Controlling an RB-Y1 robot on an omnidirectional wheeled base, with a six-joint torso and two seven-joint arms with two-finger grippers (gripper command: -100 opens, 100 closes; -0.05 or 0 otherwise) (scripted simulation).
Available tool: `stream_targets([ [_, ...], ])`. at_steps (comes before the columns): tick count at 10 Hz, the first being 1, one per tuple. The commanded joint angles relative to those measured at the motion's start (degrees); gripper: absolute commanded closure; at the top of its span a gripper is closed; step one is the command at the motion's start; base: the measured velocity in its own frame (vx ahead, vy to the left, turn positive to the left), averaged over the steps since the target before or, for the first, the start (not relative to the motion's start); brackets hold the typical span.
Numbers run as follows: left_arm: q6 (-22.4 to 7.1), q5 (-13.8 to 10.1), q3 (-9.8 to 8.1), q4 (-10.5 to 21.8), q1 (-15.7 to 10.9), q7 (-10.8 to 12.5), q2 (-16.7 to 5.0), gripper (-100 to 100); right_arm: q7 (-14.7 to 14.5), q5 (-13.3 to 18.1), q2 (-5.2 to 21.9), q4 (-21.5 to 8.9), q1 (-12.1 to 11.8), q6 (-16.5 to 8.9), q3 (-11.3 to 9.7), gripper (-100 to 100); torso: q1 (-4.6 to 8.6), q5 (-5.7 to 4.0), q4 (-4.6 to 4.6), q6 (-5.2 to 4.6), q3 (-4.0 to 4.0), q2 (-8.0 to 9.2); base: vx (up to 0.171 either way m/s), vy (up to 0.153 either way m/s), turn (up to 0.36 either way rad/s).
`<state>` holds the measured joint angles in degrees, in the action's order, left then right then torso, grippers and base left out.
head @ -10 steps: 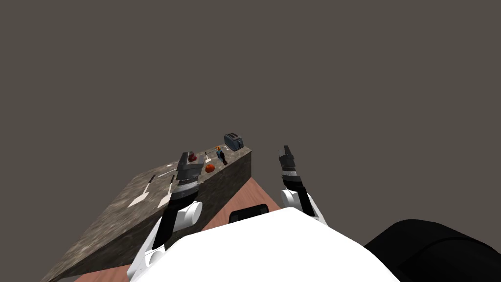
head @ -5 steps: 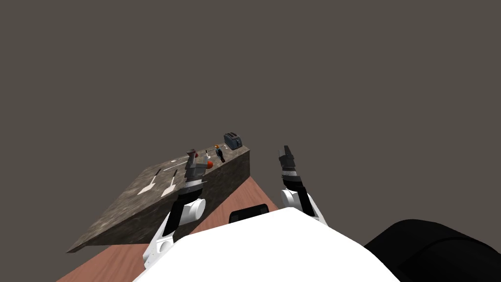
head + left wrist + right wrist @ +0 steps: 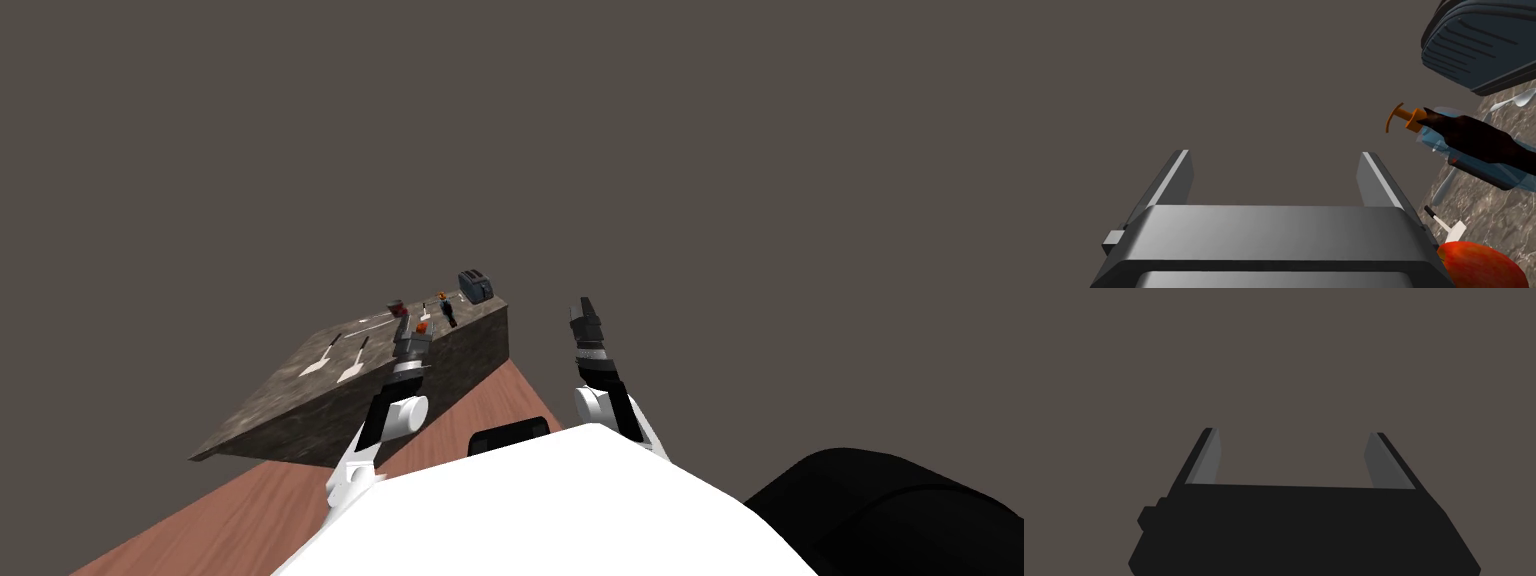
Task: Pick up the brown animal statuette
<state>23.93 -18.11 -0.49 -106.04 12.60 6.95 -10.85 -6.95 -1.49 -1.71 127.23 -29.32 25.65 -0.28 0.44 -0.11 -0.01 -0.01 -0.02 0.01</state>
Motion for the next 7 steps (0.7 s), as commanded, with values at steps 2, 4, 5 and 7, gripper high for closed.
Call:
stream_targets([
  [2, -1.2, -3.4, 0.38, 3.2, -1.5, -0.1, -0.1, -100, 0.0, 0.0, 0.0, 0.0, 0.0, 0.0, 0.0, 0, 0.02, 0.0, 0.01, 0.01, 0.0, 0.0, -0.038, -0.103, 0.097],
  [4, -1.9, -5.6, 0.61, 5.6, -3.0, -0.3, -0.1, -100, 0.0, 0.0, 0.0, 0.0, 0.0, 0.0, 0.0, 0, -0.07, 0.01, 0.0, 0.0, -0.01, 0.01, -0.032, -0.08, 0.065],
  [5, -2.5, -7.9, 0.85, 7.8, -4.4, -0.5, -0.1, -100, 0.0, 0.0, 0.0, 0.0, 0.0, 0.0, 0.0, 0, -0.15, 0.02, 0.01, 0.0, 0.02, -0.04, -0.026, -0.069, 0.086],
  [7, -3.1, -10.2, 1.07, 10.0, -5.9, -0.7, 0.0, -100, 0.0, 0.0, 0.0, 0.0, 0.0, 0.0, 0.0, 0, -0.21, 0.04, 0.01, 0.0, 0.03, -0.05, -0.022, -0.061, 0.063],
])
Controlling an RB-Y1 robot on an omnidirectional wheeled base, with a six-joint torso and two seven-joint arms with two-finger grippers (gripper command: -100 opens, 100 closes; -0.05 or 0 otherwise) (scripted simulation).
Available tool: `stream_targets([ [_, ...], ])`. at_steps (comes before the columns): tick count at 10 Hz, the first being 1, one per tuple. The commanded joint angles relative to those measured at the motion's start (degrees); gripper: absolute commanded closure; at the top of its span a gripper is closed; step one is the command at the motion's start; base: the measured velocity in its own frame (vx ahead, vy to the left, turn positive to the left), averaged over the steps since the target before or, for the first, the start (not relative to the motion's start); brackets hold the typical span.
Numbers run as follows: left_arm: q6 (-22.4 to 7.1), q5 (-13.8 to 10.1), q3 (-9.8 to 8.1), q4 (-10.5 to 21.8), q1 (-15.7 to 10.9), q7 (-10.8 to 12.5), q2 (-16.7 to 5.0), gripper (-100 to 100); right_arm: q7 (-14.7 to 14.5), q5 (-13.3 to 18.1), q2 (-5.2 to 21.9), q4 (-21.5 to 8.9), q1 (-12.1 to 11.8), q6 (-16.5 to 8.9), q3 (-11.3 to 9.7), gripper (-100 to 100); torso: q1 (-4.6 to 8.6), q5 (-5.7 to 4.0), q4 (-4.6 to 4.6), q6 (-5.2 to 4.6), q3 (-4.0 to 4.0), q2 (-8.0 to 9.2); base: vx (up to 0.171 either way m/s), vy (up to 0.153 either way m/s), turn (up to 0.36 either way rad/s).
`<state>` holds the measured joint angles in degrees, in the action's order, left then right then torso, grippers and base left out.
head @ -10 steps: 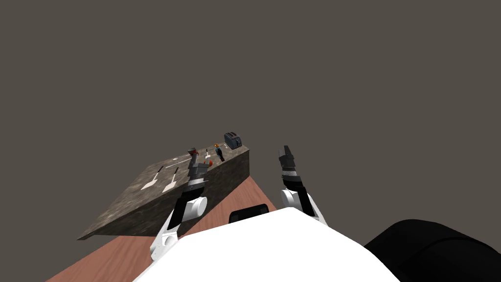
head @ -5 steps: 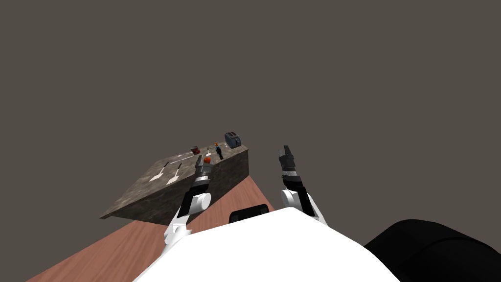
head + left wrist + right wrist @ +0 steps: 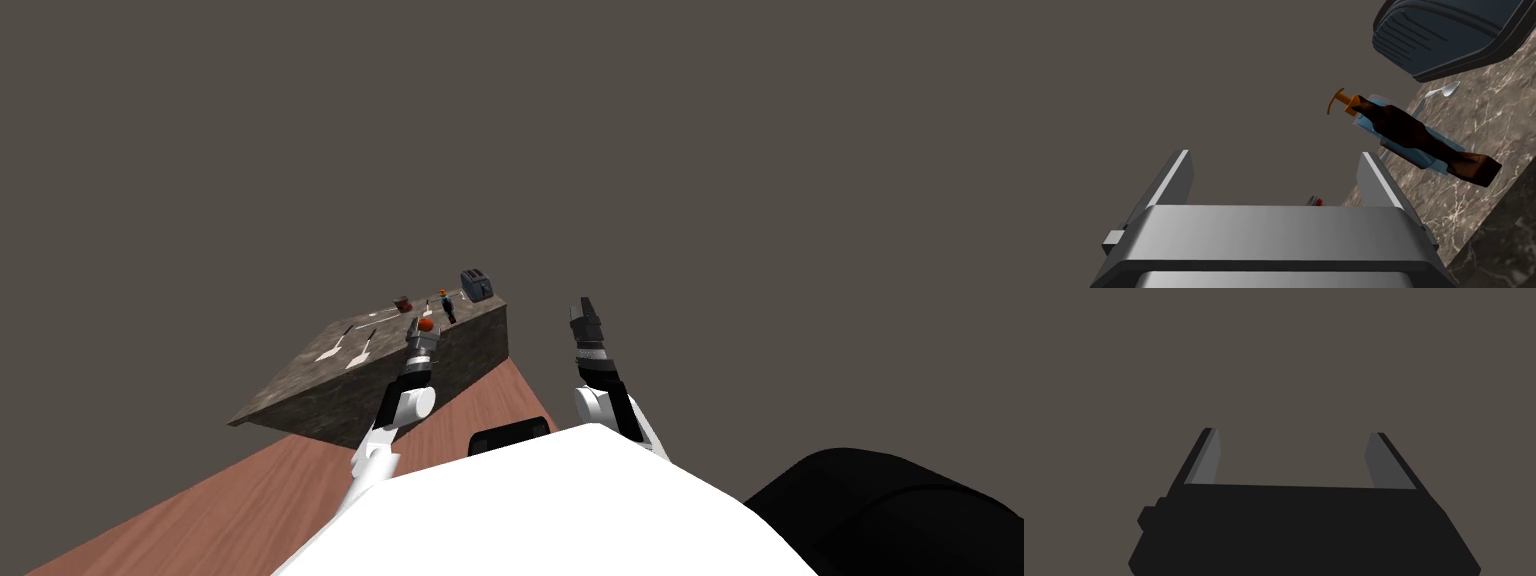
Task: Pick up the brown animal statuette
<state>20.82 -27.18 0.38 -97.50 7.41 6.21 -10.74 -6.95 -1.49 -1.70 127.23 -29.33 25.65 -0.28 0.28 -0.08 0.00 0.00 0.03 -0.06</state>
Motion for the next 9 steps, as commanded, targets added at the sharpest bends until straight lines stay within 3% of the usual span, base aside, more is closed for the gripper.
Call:
stream_targets([
  [1, 0.1, -1.2, 0.2, 1.7, -0.7, 0.0, -0.1, -100, 0.0, 0.0, 0.0, 0.0, 0.0, 0.0, 0.0, 0, 0.0, 0.0, 0.0, 0.0, 0.0, 0.0, -0.016, -0.06, 0.046],
  [3, -0.8, -5.3, 0.64, 6.1, -3.7, -0.5, 0.0, -100, 0.0, 0.0, 0.0, 0.0, 0.0, 0.0, 0.0, 0, -0.04, 0.0, 0.0, 0.0, 0.01, -0.01, -0.022, -0.067, 0.095],
  [4, -0.8, -5.9, 0.64, 6.2, -3.7, -0.5, 0.0, -100, 0.0, 0.0, 0.0, 0.0, 0.0, 0.0, 0.0, 0, 0.02, 0.0, 0.01, 0.0, 0.01, -0.01, -0.009, -0.065, 0.043],
  [9, -1.8, -14.5, 1.36, 14.4, -9.6, -1.9, 0.4, -100, 0.0, 0.0, 0.0, 0.0, 0.0, 0.0, 0.0, 0, -0.12, 0.02, 0.02, 0.0, 0.06, -0.1, 0.003, -0.048, 0.07],
])
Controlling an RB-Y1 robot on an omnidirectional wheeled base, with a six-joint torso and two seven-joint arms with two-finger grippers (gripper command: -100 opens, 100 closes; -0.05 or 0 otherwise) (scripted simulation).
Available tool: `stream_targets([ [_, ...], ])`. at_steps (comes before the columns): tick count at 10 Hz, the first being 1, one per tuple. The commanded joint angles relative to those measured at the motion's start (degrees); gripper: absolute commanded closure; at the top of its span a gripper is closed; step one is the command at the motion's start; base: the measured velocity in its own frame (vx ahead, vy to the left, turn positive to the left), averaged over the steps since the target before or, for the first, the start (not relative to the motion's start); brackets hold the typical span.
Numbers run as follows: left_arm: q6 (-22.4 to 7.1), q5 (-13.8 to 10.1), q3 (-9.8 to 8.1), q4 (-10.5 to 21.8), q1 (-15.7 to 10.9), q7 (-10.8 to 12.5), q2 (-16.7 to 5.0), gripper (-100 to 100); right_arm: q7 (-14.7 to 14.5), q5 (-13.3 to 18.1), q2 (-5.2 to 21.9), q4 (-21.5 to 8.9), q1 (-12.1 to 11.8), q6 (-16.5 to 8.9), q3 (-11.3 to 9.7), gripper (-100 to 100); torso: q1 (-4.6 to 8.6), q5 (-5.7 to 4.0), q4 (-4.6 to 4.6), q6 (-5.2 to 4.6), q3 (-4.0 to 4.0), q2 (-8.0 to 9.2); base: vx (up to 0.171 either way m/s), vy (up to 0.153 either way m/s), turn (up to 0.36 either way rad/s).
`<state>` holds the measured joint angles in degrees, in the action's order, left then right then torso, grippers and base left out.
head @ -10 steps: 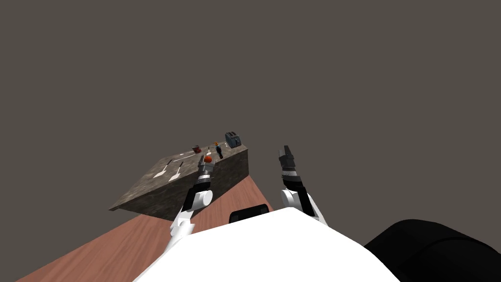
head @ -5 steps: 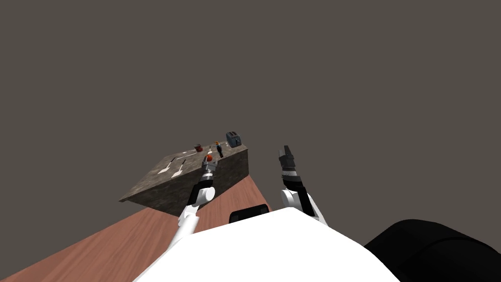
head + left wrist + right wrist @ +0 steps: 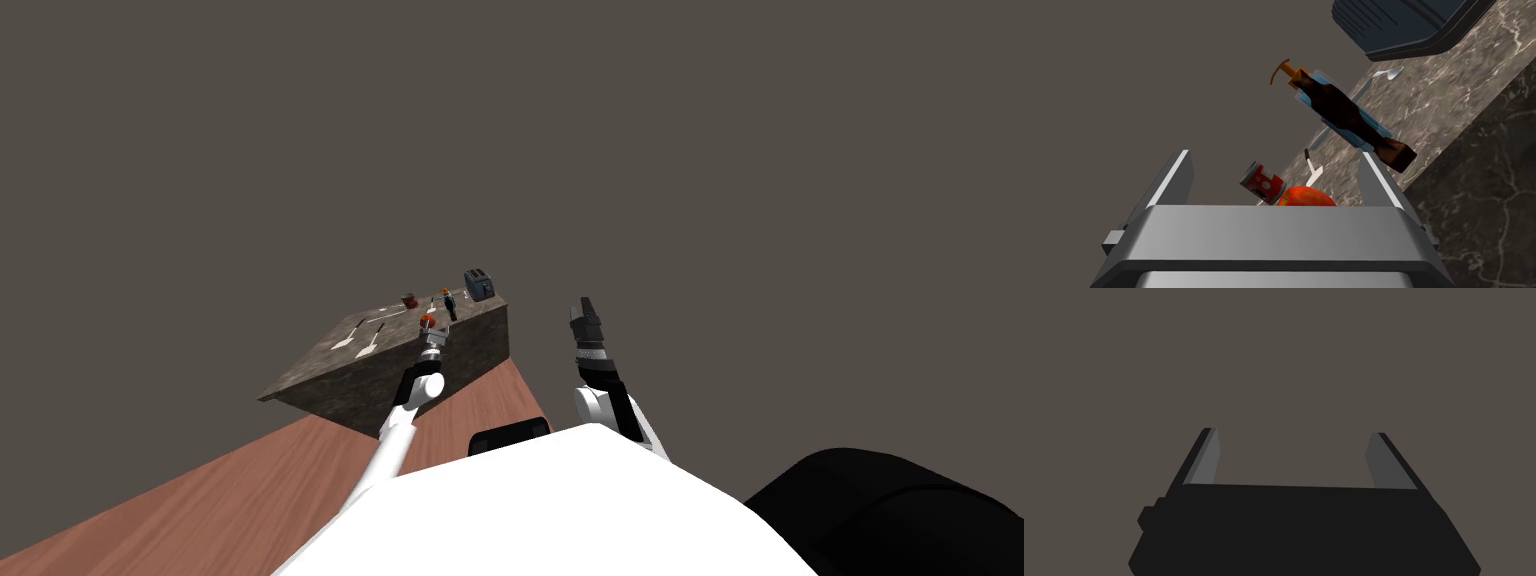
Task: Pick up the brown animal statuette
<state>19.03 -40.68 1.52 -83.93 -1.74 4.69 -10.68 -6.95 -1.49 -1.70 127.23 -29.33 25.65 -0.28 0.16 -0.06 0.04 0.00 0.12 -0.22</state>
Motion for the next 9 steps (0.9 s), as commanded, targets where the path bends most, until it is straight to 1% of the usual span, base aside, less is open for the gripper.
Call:
stream_targets([
  [1, 0.0, -1.9, 0.22, 1.0, -0.5, -0.4, 0.3, -100, 0.0, 0.0, 0.0, 0.0, 0.0, 0.0, 0.0, 0, 0.0, 0.0, 0.0, 0.0, 0.0, 0.0, 0.022, -0.03, 0.031],
  [2, -0.1, -4.1, 0.35, 3.0, -1.9, -0.8, 0.5, -100, 0.0, 0.0, 0.0, 0.0, 0.0, 0.0, 0.0, 0, -0.02, 0.0, 0.0, 0.0, 0.01, -0.01, 0.024, -0.02, 0.053],
  [3, -0.1, -5.8, 0.44, 4.9, -3.3, -1.2, 0.7, -100, 0.0, 0.0, 0.0, 0.0, 0.0, 0.0, 0.0, 0, -0.06, 0.01, 0.01, 0.0, 0.02, -0.03, 0.049, -0.019, 0.085],
  [4, -0.1, -6.4, 0.44, 4.9, -3.3, -1.2, 0.7, -100, 0.0, 0.0, 0.0, 0.0, 0.0, 0.0, 0.0, 0, -0.06, 0.01, 0.02, 0.0, 0.06, -0.11, 0.039, -0.017, 0.022],
  [5, -0.1, -8.6, 0.47, 6.8, -4.6, -1.6, 1.0, -100, 0.0, 0.0, 0.0, 0.0, 0.0, 0.0, 0.0, 0, -0.08, 0.01, 0.02, -0.01, 0.05, -0.09, 0.037, -0.005, 0.044],
  [7, 0.2, -12.1, 0.4, 10.2, -7.1, -2.5, 1.8, -100, 0.0, 0.0, 0.0, 0.0, 0.0, 0.0, 0.0, 0, -0.12, 0.02, 0.03, 0.0, 0.09, -0.16, 0.072, -0.005, 0.075],
  [8, 0.2, -12.6, 0.4, 10.2, -7.1, -2.5, 1.8, -100, 0.0, 0.0, 0.0, 0.0, 0.0, 0.0, 0.0, 0, -0.13, 0.03, 0.05, 0.0, 0.14, -0.24, 0.072, 0.006, 0.013],
  [9, 0.3, -14.5, 0.3, 11.7, -8.3, -2.9, 2.4, -100, 0.0, 0.0, 0.0, 0.0, 0.0, 0.0, 0.0, 0, -0.16, 0.03, 0.05, 0.0, 0.13, -0.21, 0.084, 0.003, 0.04],
])
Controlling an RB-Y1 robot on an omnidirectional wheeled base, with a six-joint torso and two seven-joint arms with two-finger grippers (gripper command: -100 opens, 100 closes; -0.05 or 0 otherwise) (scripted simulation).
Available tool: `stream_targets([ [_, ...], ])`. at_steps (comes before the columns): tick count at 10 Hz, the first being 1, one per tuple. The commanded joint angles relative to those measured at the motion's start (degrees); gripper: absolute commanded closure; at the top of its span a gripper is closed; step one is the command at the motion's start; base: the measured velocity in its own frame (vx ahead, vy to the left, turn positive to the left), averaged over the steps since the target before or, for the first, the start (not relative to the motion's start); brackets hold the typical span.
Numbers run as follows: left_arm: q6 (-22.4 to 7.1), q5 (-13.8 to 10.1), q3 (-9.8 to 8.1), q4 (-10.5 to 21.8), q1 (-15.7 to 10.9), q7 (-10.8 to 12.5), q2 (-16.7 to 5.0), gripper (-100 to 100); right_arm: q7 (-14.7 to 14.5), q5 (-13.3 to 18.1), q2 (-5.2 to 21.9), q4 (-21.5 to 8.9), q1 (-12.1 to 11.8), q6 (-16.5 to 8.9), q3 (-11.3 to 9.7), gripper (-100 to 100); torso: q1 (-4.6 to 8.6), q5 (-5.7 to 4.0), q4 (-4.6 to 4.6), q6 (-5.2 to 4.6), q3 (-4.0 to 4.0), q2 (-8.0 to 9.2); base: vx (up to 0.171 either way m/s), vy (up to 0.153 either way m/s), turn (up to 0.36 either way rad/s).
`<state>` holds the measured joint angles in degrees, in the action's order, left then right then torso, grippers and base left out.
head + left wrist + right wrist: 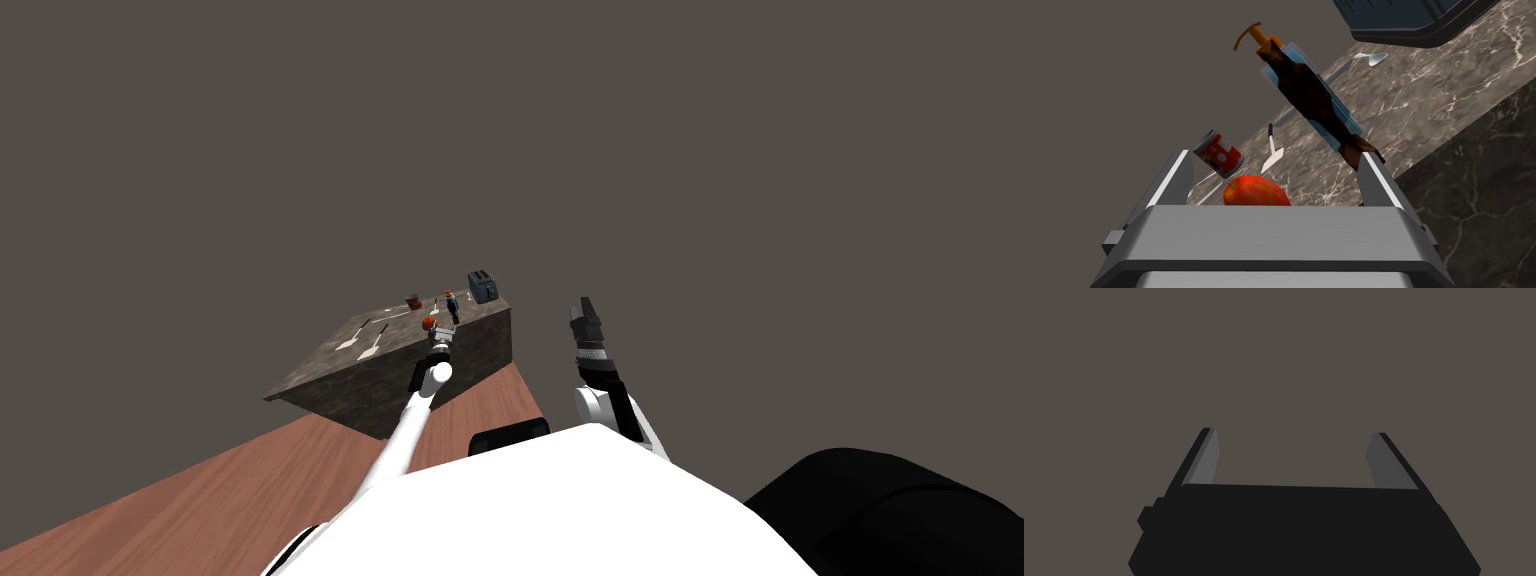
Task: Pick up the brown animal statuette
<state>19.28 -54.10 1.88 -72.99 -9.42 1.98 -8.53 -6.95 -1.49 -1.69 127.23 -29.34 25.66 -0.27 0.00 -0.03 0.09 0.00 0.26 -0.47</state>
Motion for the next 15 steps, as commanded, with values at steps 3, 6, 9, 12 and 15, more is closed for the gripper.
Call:
stream_targets([
  [3, 0.7, -5.9, -0.65, 4.8, -3.6, -1.4, 2.6, -100, 0.0, 0.0, 0.0, 0.0, 0.0, 0.0, 0.0, 0, -0.11, 0.02, 0.04, 0.01, 0.12, -0.2, 0.136, 0.029, 0.073],
  [6, 1.5, -9.3, -1.6, 7.6, -5.8, -2.4, 6.3, -100, 0.0, 0.0, 0.0, 0.0, 0.0, 0.0, 0.0, 0, -0.08, 0.02, 0.07, 0.0, 0.18, -0.31, 0.158, 0.032, 0.066],
  [9, 2.3, -11.0, -3.02, 9.0, -6.9, -3.2, 9.7, -100, 0.0, 0.0, 0.0, 0.0, 0.0, 0.0, 0.0, 0, -0.04, 0.02, 0.09, 0.02, 0.25, -0.43, 0.194, 0.034, 0.057],
  [12, 2.2, -10.7, -2.66, 8.8, -6.6, -2.9, 9.1, -100, 0.0, 0.0, 0.0, 0.0, -0.1, 0.0, -0.1, 0, 0.04, 0.01, 0.01, 0.02, 0.05, -0.06, 0.043, 0.011, 0.002],
  [15, 2.2, -10.7, -2.66, 8.8, -6.6, -2.9, 9.1, 100, 0.0, 0.0, 0.0, 0.0, 0.0, 0.0, -0.1, 0, 0.09, 0.0, -0.03, 0.02, -0.06, 0.13, 0.0, 0.0, 0.0],
])
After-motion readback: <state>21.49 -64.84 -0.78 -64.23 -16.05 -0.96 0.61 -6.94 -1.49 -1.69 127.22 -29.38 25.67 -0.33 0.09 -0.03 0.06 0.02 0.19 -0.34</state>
